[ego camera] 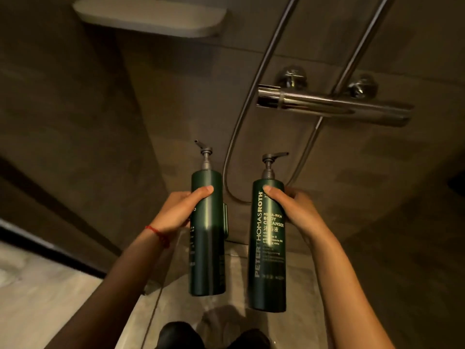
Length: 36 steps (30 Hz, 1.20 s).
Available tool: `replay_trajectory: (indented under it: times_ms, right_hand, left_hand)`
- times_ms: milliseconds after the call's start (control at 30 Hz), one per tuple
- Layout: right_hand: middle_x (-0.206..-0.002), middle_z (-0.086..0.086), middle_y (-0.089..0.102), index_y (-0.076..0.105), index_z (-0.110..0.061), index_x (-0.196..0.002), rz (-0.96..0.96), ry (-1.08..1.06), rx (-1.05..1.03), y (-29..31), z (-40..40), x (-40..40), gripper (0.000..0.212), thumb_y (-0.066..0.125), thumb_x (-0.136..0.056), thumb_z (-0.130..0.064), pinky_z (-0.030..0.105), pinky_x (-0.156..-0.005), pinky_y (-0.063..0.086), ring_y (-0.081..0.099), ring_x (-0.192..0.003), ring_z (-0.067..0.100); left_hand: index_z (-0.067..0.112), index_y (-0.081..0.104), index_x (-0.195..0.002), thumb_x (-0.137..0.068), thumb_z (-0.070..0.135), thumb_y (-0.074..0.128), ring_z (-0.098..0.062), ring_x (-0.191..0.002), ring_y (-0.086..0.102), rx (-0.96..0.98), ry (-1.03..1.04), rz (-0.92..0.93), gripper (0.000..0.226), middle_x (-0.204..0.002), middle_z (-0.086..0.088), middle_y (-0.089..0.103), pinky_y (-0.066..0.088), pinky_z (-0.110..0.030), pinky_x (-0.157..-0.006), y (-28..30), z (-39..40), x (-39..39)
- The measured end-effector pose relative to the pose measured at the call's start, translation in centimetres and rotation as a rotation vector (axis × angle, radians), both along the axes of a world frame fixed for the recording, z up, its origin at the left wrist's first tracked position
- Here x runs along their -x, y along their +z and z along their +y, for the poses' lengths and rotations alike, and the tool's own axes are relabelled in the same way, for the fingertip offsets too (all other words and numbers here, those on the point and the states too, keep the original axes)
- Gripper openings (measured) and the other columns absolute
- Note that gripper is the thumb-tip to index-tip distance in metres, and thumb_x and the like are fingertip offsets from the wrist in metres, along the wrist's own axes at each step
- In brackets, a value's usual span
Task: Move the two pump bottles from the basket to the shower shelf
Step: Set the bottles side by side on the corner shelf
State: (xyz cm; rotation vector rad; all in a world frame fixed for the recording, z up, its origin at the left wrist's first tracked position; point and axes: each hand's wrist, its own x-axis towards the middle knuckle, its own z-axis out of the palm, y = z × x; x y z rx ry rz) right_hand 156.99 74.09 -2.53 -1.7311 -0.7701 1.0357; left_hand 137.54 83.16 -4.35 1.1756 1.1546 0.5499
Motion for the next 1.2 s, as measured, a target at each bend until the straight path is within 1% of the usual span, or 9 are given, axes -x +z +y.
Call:
replay_trajectory:
  times_ms: [67, 133, 267, 400, 533, 600, 867, 1067, 1200]
  right_hand:
    - [-0.072, -0.005, 0.067, 0.063, -0.020, -0.079, -0.036, 0.083, -0.004, 0.4, 1.2, -0.2, 0.018, 0.064, -0.077, -0.037, 0.014, -0.052, 0.047, 0.063, -0.057, 0.000]
    - [-0.073, -0.005, 0.067, 0.063, -0.021, -0.077, -0.066, 0.148, -0.006, 0.9, 2.3, -0.2, 0.017, 0.064, -0.077, -0.039, 0.018, -0.056, 0.049, 0.064, -0.061, 0.004]
    - [-0.073, -0.004, 0.067, 0.063, -0.023, -0.076, -0.086, 0.238, -0.060, 2.4, 4.3, 0.0, 0.015, 0.063, -0.077, -0.038, 0.021, -0.057, 0.049, 0.064, -0.064, 0.008]
    - [-0.077, -0.003, 0.069, 0.064, -0.023, -0.078, -0.102, 0.267, -0.138, 4.2, 6.1, 0.1, 0.019, 0.064, -0.074, -0.042, 0.027, -0.070, 0.051, 0.066, -0.071, 0.011]
    - [-0.072, -0.006, 0.067, 0.064, -0.022, -0.075, -0.118, 0.293, -0.243, 6.9, 7.7, 0.4, 0.015, 0.062, -0.077, -0.037, 0.011, -0.053, 0.048, 0.064, -0.056, -0.002]
    - [-0.073, -0.004, 0.067, 0.064, -0.022, -0.075, -0.140, 0.291, -0.289, 8.5, 8.7, 0.6, 0.015, 0.063, -0.077, -0.037, 0.015, -0.057, 0.049, 0.065, -0.060, 0.001]
    - [-0.076, -0.003, 0.065, 0.061, -0.023, -0.073, -0.220, 0.274, -0.463, 15.1, 11.5, 1.2, 0.015, 0.062, -0.076, -0.038, 0.027, -0.067, 0.047, 0.063, -0.073, 0.015]
    - [-0.077, -0.006, 0.062, 0.057, -0.025, -0.076, -0.298, 0.262, -0.600, 19.6, 13.1, 1.6, 0.011, 0.059, -0.079, -0.036, 0.016, -0.055, 0.043, 0.059, -0.070, 0.007]
    - [-0.083, -0.005, 0.062, 0.057, -0.027, -0.079, -0.331, 0.257, -0.662, 22.4, 14.8, 1.7, 0.011, 0.060, -0.078, -0.037, 0.020, -0.063, 0.044, 0.061, -0.076, 0.009]
  left_hand:
    - [-0.002, 0.068, -0.086, -0.056, 0.053, 0.066, -0.022, -0.074, 0.060, -0.032, 0.068, 0.013, 0.064, -0.081, -0.014, 0.065, 0.043, -0.030, -0.070, 0.6, -0.2, 0.3]
    - [0.003, 0.068, -0.076, -0.045, 0.058, 0.064, -0.021, -0.069, 0.058, -0.049, 0.117, 0.027, 0.063, -0.074, -0.011, 0.063, 0.042, -0.029, -0.066, 1.3, -0.3, 0.6]
    - [0.011, 0.064, -0.065, -0.072, 0.039, 0.066, -0.012, -0.055, 0.057, -0.106, 0.195, 0.062, 0.029, -0.060, -0.002, 0.061, 0.043, -0.019, -0.052, 2.6, 0.3, 1.1]
    - [0.011, 0.062, -0.068, -0.072, 0.040, 0.066, -0.015, -0.057, 0.056, -0.199, 0.218, 0.057, 0.029, -0.058, -0.001, 0.061, 0.042, -0.022, -0.054, 4.6, 1.7, 1.6]
    - [0.013, 0.059, -0.064, -0.066, 0.044, 0.067, -0.008, -0.050, 0.054, -0.299, 0.227, 0.035, 0.032, -0.053, 0.003, 0.059, 0.041, -0.021, -0.053, 7.1, 3.6, 2.1]
    - [0.012, 0.057, -0.061, -0.068, 0.042, 0.067, -0.006, -0.047, 0.053, -0.364, 0.233, 0.021, 0.032, -0.047, 0.006, 0.057, 0.041, -0.021, -0.051, 8.6, 4.6, 2.2]
    - [0.014, 0.061, -0.067, -0.068, 0.044, 0.066, 0.002, -0.050, 0.058, -0.602, 0.167, -0.033, 0.031, -0.068, -0.002, 0.061, 0.047, -0.017, -0.053, 14.6, 7.5, 2.9]
    - [0.017, 0.061, -0.070, -0.076, 0.037, 0.060, 0.006, -0.050, 0.059, -0.721, 0.146, -0.051, 0.021, -0.073, 0.001, 0.062, 0.047, -0.012, -0.051, 18.5, 9.8, 2.8]
    - [0.020, 0.061, -0.072, -0.076, 0.034, 0.060, 0.007, -0.051, 0.060, -0.797, 0.132, -0.111, 0.015, -0.073, 0.002, 0.063, 0.045, -0.007, -0.046, 20.9, 11.4, 2.5]
